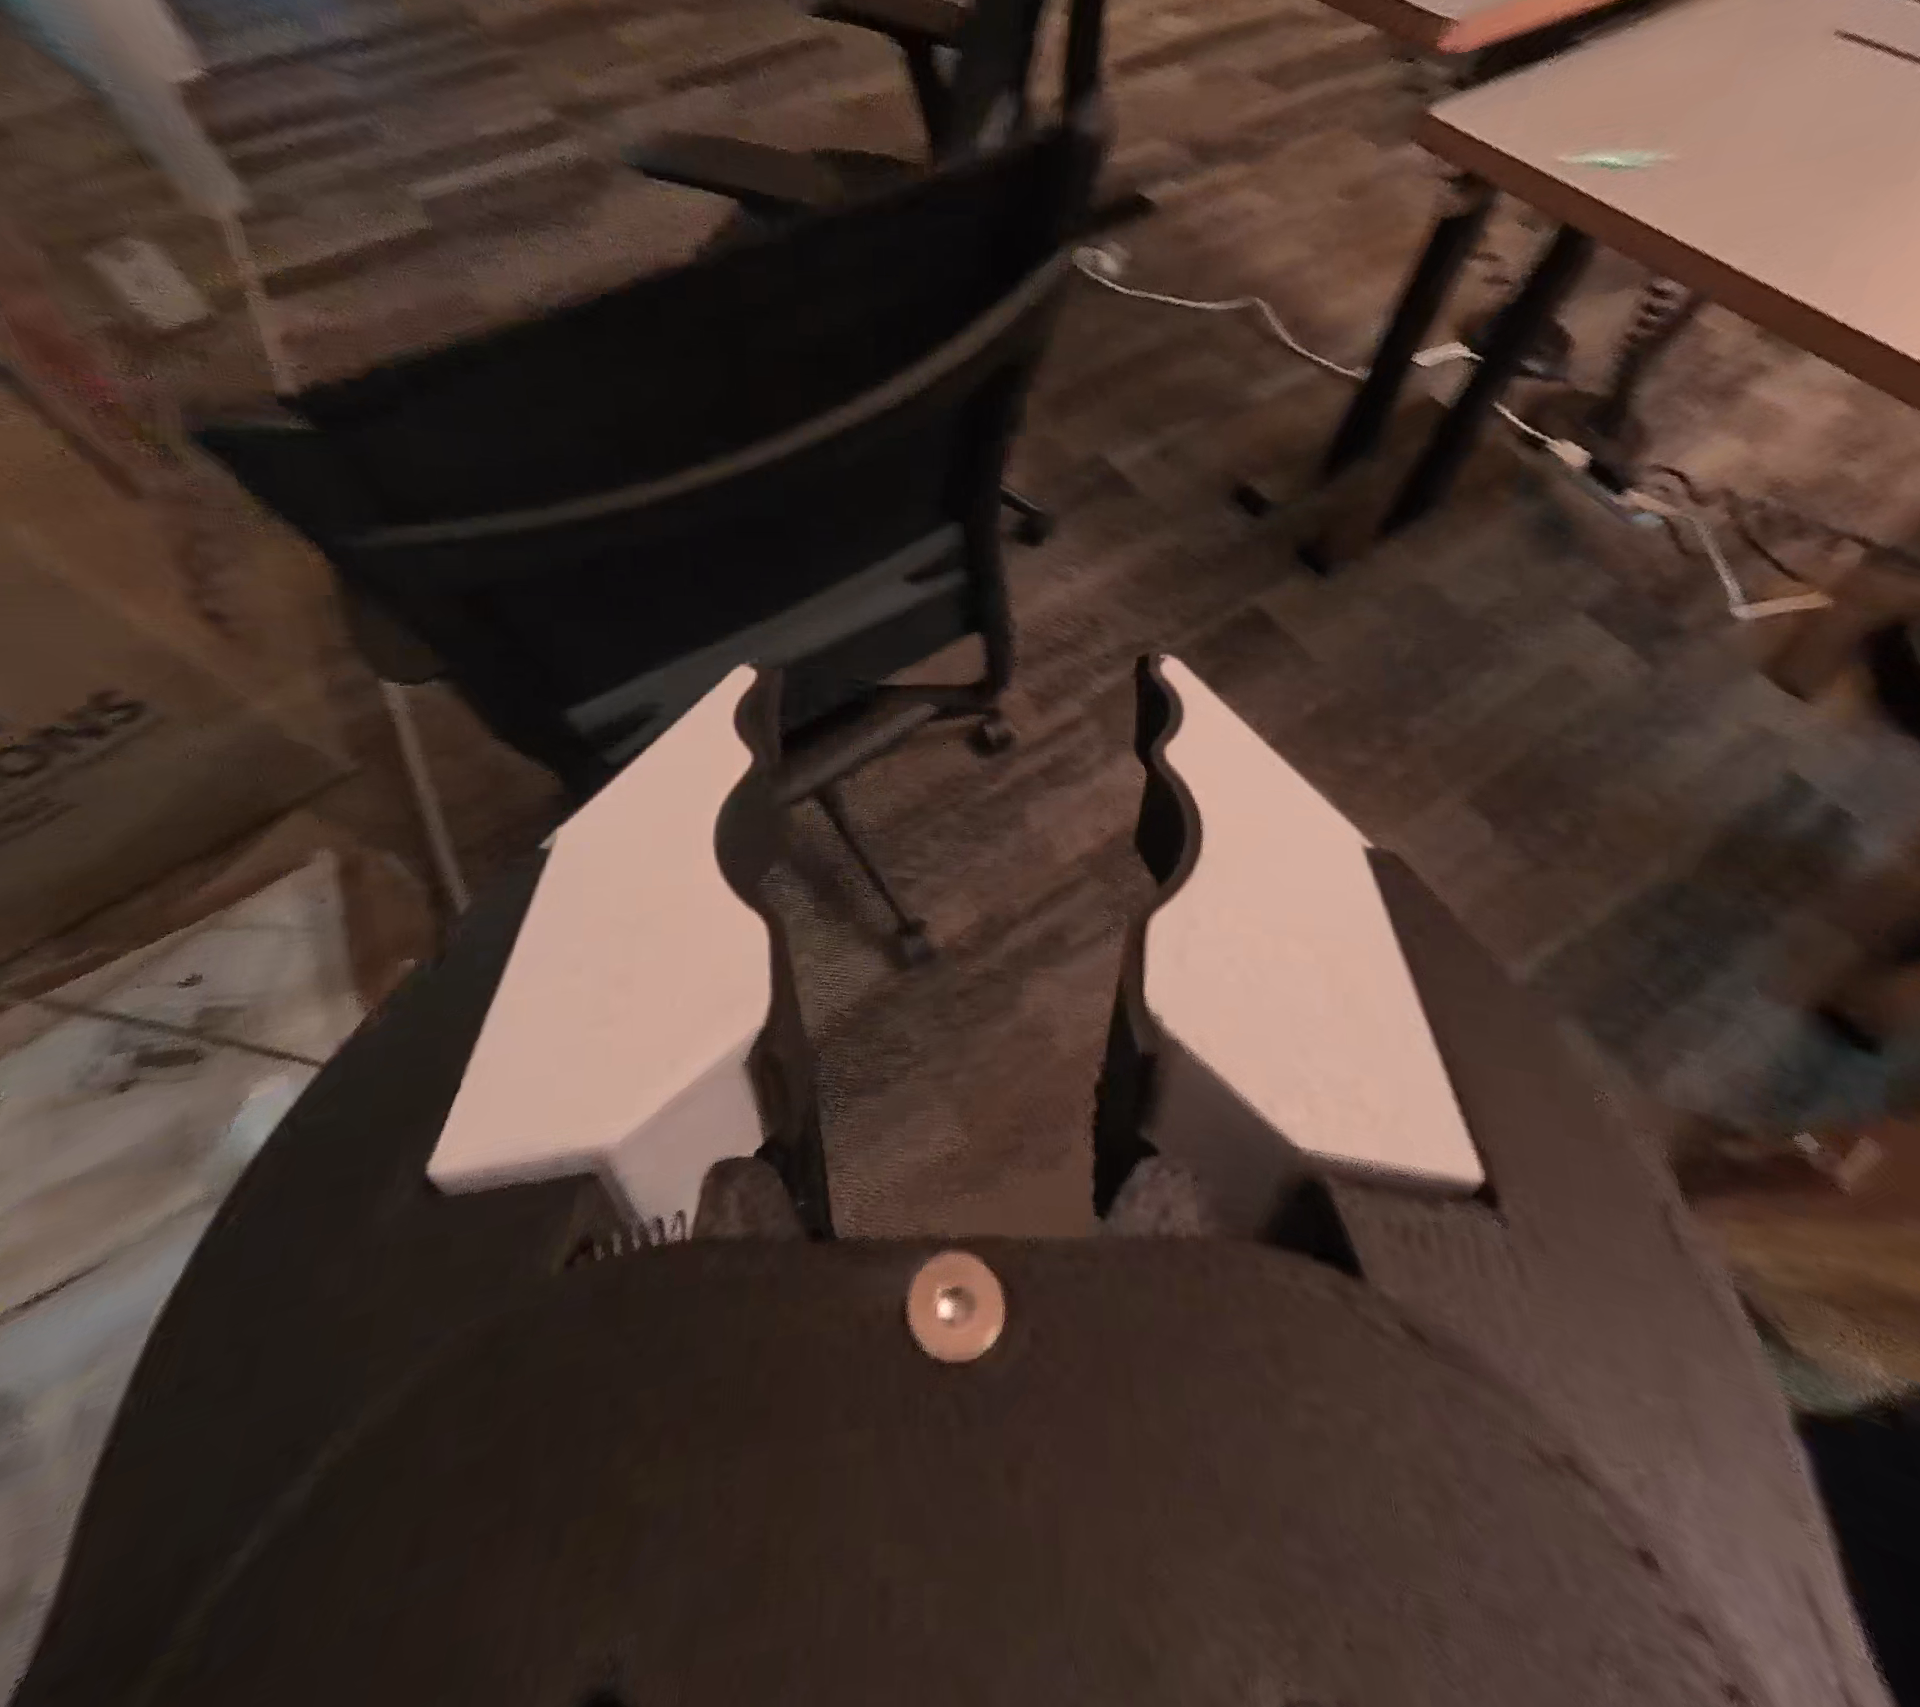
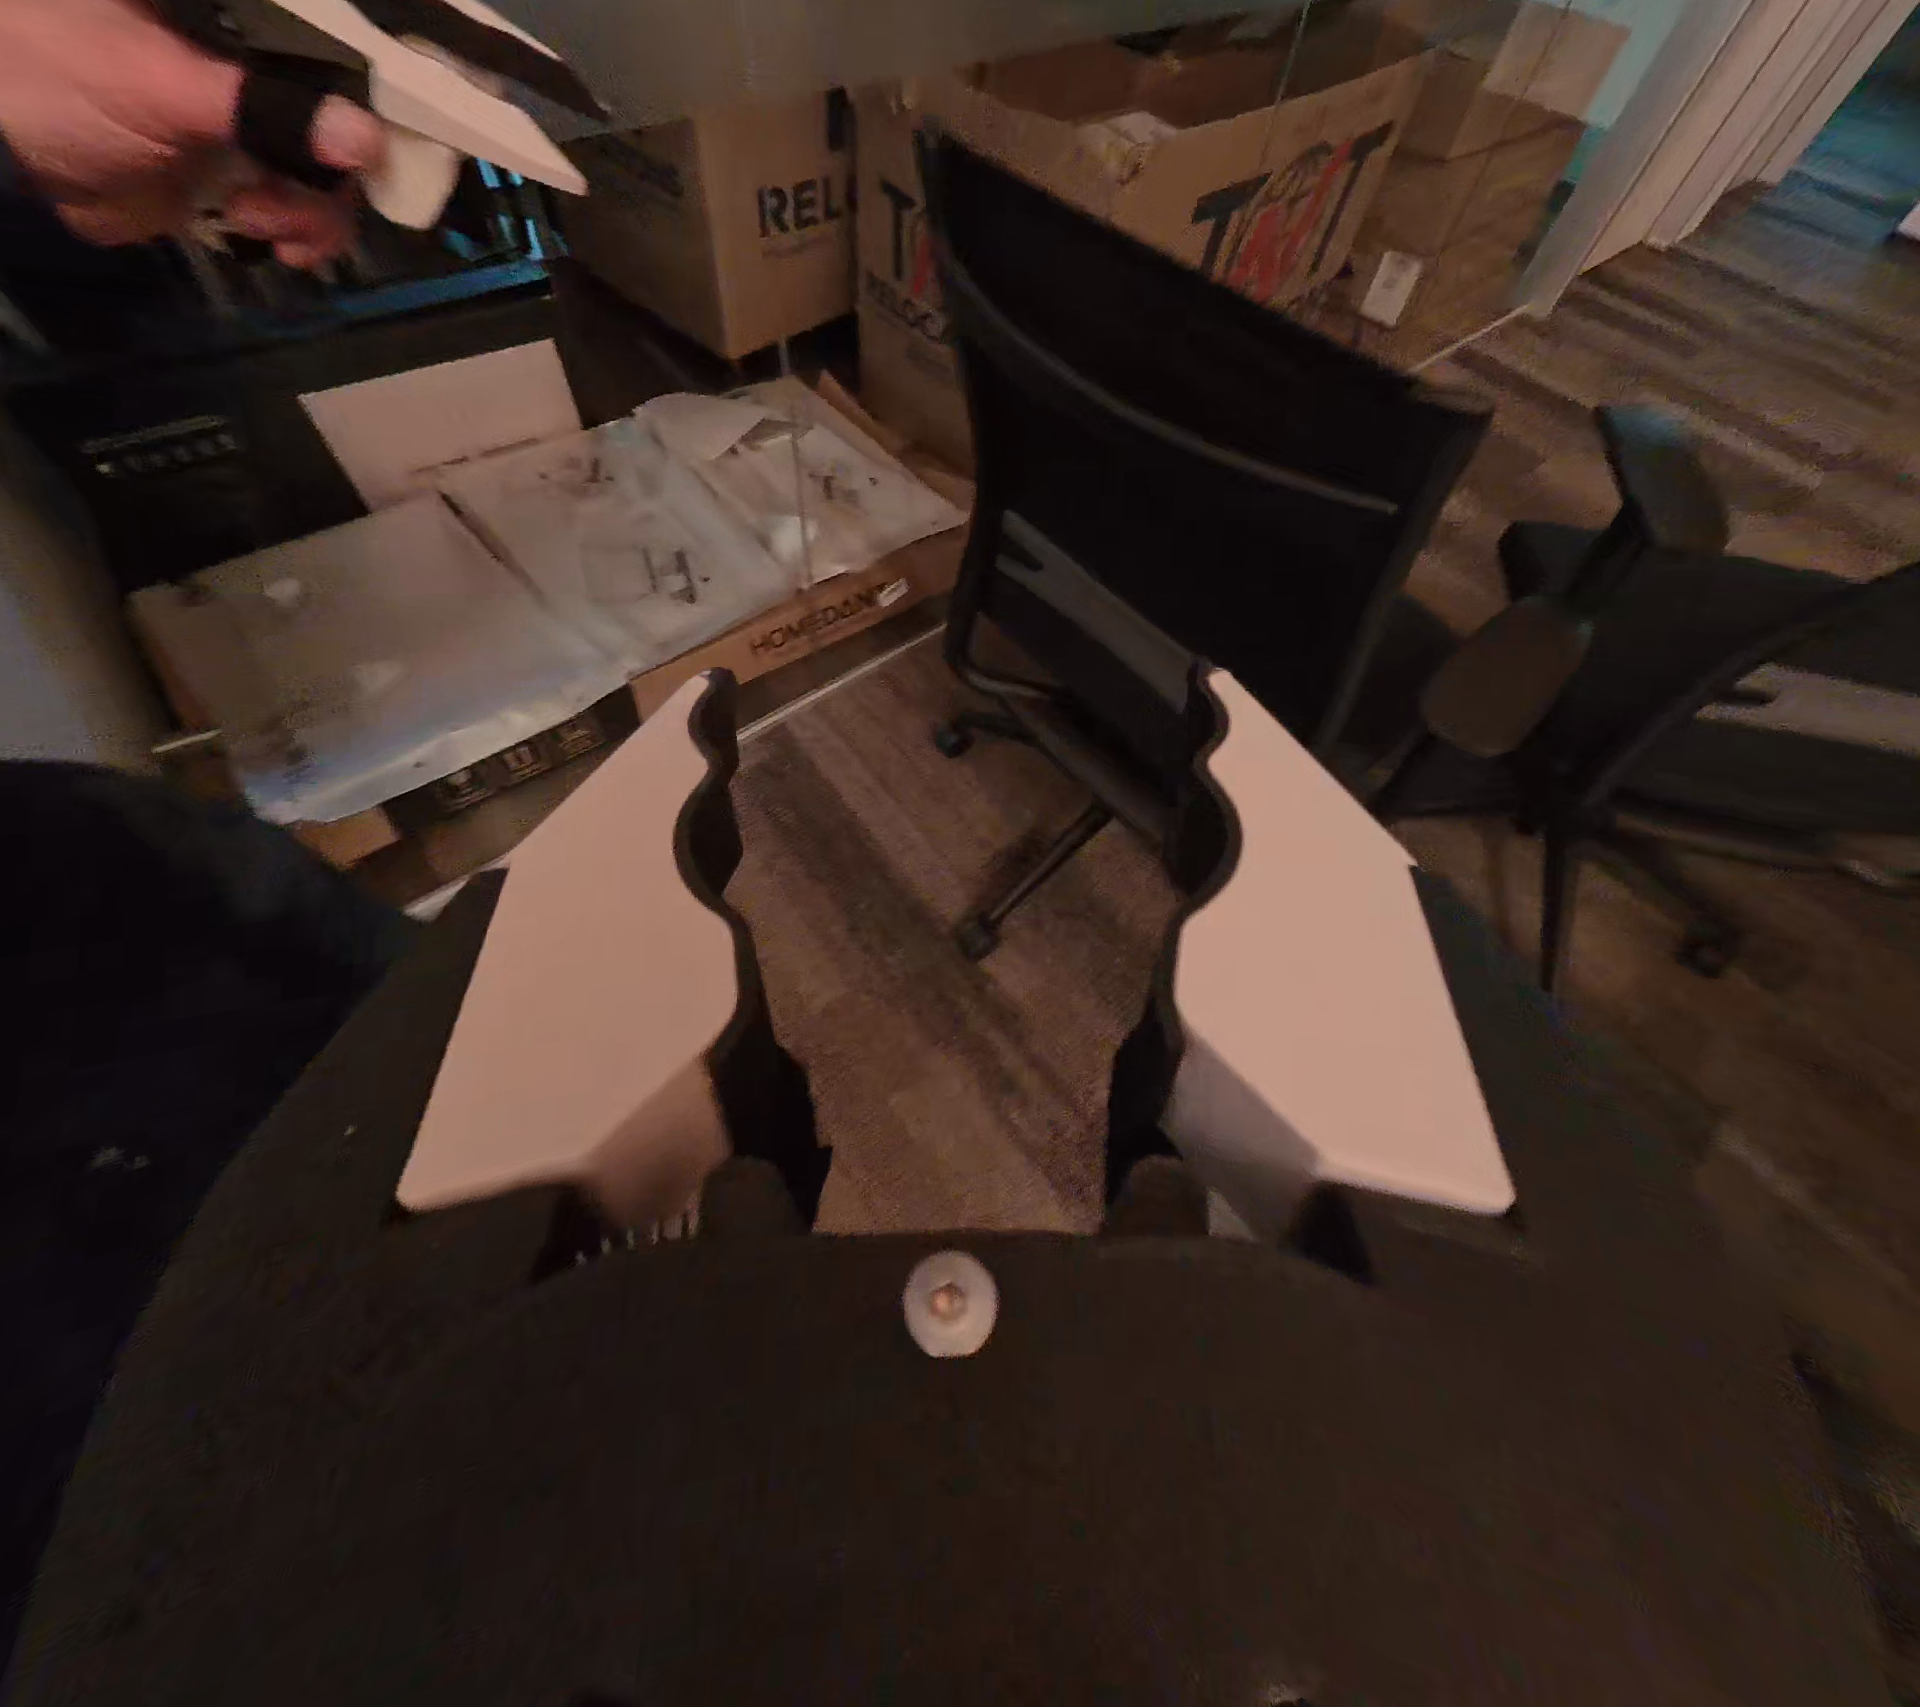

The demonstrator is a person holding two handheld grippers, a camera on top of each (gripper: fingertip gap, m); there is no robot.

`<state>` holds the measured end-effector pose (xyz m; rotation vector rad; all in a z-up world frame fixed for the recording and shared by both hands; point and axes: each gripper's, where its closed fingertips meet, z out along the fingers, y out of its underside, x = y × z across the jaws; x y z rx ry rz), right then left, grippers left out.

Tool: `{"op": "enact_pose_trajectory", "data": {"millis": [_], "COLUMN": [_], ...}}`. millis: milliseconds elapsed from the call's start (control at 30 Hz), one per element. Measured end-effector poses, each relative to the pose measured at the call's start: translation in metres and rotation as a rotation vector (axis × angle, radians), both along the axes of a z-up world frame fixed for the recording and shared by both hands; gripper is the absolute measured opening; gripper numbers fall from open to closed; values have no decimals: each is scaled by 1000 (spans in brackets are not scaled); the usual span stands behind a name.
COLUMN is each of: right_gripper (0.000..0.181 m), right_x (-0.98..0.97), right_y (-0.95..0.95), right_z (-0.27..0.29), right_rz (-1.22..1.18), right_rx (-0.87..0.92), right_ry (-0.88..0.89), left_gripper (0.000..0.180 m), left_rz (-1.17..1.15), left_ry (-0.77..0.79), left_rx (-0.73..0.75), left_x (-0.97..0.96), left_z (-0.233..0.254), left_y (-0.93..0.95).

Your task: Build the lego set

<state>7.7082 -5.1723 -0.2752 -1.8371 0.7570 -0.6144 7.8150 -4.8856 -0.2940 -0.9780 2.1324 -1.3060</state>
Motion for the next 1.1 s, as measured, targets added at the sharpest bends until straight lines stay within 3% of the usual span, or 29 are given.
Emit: {"op": "enact_pose_trajectory", "data": {"millis": [200, 333, 433, 533, 600, 733, 1100], "right_gripper": [88, 90, 90, 87, 83, 81, 65], "right_x": [158, 268, 337, 382, 398, 402, 353], "right_y": [12, 11, 8, 18, 29, 52, 76], "right_z": [-13, -45, -79, -109, -126, -142, -150], "right_rz": [-36, -97, -134, -125, -76, 56, 216], "right_rx": [-107, -140, -176, -168, -159, -82, -175], "right_ry": [-21, 59, 157, 251, 309, 379, 432], "left_gripper": [69, 74, 85, 103, 92, 83, 70], "left_rz": [158, 167, 139, 38, -43, -241, -504], "left_ry": [-39, -37, 59, 193, 223, 407, 325], "left_rx": [-63, -53, -89, -27, -24, -181, -119], "left_x": [112, 209, 279, 321, 338, 336, 316], "left_z": [15, 0, -32, -71, -86, -103, -102], "left_y": [61, 84, 89, 78, 66, 30, 38]}}
